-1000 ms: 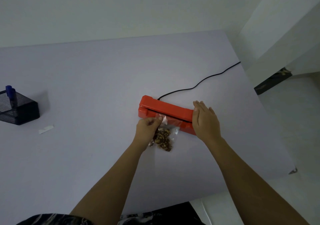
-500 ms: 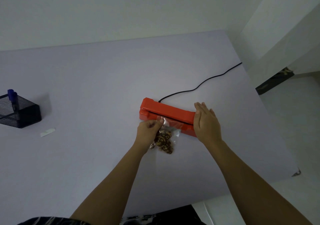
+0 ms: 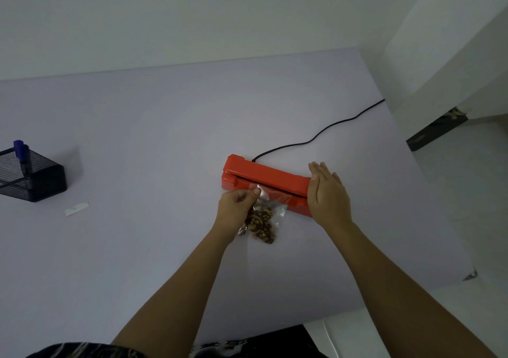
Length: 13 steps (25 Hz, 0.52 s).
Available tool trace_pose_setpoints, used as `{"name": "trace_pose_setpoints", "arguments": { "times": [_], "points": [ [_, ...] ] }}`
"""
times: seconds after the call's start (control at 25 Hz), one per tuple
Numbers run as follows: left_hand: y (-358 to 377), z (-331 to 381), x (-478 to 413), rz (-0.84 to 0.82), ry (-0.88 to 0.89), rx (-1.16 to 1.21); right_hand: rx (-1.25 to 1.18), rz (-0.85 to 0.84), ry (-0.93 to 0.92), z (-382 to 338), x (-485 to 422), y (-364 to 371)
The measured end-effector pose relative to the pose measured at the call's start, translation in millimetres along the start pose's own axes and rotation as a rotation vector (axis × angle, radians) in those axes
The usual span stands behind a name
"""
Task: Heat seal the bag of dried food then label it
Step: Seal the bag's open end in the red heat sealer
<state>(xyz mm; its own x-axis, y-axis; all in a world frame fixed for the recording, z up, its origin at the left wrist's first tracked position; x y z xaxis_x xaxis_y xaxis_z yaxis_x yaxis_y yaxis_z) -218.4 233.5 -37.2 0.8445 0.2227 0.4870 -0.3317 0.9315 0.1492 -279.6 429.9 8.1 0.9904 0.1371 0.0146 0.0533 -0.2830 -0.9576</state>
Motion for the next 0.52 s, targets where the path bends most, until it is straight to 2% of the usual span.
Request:
{"name": "trace_pose_setpoints", "arguments": {
  "times": [0.52],
  "points": [
    [0.3,-0.8,-1.1,-0.006,0.017,0.009,-0.003,-0.018,-0.005,-0.2,-1.3,-2.5]
  ]
}}
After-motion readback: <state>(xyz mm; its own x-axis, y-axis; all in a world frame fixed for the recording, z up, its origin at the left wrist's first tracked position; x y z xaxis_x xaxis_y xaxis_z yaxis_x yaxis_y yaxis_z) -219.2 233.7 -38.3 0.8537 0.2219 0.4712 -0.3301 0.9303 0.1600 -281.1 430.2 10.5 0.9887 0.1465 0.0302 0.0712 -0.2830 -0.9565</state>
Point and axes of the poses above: each hand's wrist, its own x-axis away from the middle knuckle, its own y-axis out of the palm, z = x × y, the point moved 5 cm from there along -x, towards the middle knuckle, and after that the axes turned 13 degrees about x, right-handed, at the moved point
